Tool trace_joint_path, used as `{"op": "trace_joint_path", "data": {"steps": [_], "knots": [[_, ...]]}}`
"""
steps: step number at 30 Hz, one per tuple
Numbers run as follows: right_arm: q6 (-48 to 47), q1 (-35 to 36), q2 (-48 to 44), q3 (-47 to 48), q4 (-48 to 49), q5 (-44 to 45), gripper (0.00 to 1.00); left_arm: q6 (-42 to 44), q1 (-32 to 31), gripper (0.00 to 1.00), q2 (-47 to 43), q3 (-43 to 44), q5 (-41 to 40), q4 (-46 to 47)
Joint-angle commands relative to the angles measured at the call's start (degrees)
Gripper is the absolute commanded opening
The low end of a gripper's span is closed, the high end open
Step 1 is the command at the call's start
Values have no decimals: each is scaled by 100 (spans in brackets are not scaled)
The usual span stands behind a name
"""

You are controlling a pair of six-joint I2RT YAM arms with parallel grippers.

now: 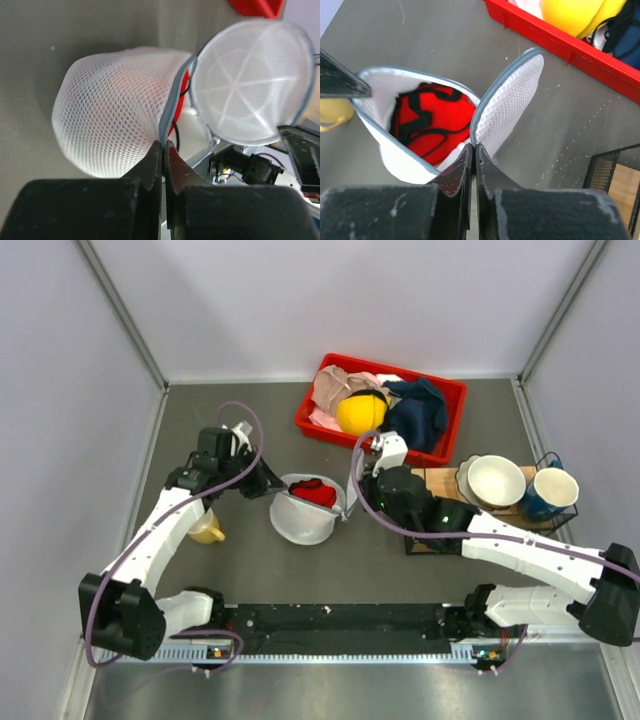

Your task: Unzip the laundry bag and remove the bra

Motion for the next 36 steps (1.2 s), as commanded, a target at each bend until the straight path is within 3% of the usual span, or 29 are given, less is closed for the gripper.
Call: {"op": "trace_joint_path", "data": {"steps": [1,3,4,5,8,14,23,29,36], "knots": [[199,-65,-248,50,-172,390,0,156,25,0,-481,727,-561,7],[190,-65,-186,155,-331,513,5,200,34,0,-525,815,-640,-10],[173,-65,-186,165,-366,592,15,218,25,0,-525,877,-632,-19],[146,-65,-186,173,-376,610,35,253,33,0,-490,886,-519,-28],[32,-65,-239,314,-376,654,54,306,34,0,-385,807,-263,-2],[-293,-39,-46,849,-252,242,56,420,34,0,-279,403,141,200],[-171,-179,1245,1693,-209,-1199,55,789,34,0,-840,-18,485,552],[198,-337,1957,1756,-104,-2307,56,912,42,0,-1052,-1126,1038,1421],[594,-337,2617,1597,423,-2879,58,1149,42,0,-1105,-1180,1030,1414]]}}
